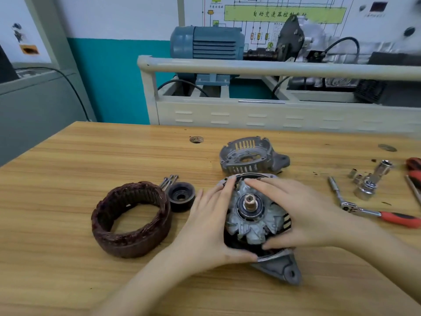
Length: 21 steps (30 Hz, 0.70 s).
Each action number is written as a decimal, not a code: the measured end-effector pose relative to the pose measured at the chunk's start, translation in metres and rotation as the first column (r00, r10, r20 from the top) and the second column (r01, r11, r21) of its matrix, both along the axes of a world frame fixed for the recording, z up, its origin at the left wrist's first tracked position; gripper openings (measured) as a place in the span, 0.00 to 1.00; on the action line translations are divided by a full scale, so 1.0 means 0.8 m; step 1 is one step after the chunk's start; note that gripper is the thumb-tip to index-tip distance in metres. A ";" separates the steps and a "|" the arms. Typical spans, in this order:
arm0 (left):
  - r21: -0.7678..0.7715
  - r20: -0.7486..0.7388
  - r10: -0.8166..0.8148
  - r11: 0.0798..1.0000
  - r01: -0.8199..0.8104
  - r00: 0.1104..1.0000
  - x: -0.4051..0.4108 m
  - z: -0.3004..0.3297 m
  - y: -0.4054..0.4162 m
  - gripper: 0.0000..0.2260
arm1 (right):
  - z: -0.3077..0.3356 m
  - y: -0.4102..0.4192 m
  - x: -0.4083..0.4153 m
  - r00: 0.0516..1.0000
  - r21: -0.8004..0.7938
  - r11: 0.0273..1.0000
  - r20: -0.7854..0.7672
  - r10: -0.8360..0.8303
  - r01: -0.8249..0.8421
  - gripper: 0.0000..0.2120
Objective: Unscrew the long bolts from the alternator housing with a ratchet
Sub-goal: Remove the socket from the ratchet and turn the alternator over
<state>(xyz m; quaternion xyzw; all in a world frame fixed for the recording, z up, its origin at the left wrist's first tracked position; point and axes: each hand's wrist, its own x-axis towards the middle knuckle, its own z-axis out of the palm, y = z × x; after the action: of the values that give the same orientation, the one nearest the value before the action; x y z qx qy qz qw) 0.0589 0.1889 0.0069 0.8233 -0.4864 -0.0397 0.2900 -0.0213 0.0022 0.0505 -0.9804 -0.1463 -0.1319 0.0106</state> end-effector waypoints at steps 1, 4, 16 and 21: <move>-0.043 0.027 0.019 0.999 -0.018 0.999 0.003 0.000 -0.010 0.54 | -0.002 -0.001 -0.001 1.000 0.005 1.000 0.012 0.006 -0.006 0.49; -0.114 -0.007 0.030 0.993 -0.031 1.000 0.002 0.004 -0.018 0.53 | -0.004 -0.003 -0.002 0.999 0.018 0.999 0.006 0.031 -0.031 0.48; -0.158 -0.188 0.003 0.987 -0.034 0.982 0.022 0.023 -0.037 0.54 | -0.008 -0.031 0.008 0.987 0.459 0.888 -0.155 0.037 0.039 0.49; -0.225 -0.314 -0.022 0.973 -0.052 0.949 0.033 0.027 -0.054 0.53 | -0.012 -0.045 0.016 0.981 0.656 0.749 -0.188 0.041 0.094 0.45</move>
<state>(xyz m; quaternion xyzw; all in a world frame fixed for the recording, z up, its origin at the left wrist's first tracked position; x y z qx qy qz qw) 0.0855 0.1455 0.0283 0.7710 -0.4290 -0.1113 0.4574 -0.0087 -0.0336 0.0410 -0.9229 -0.0744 -0.0806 0.3690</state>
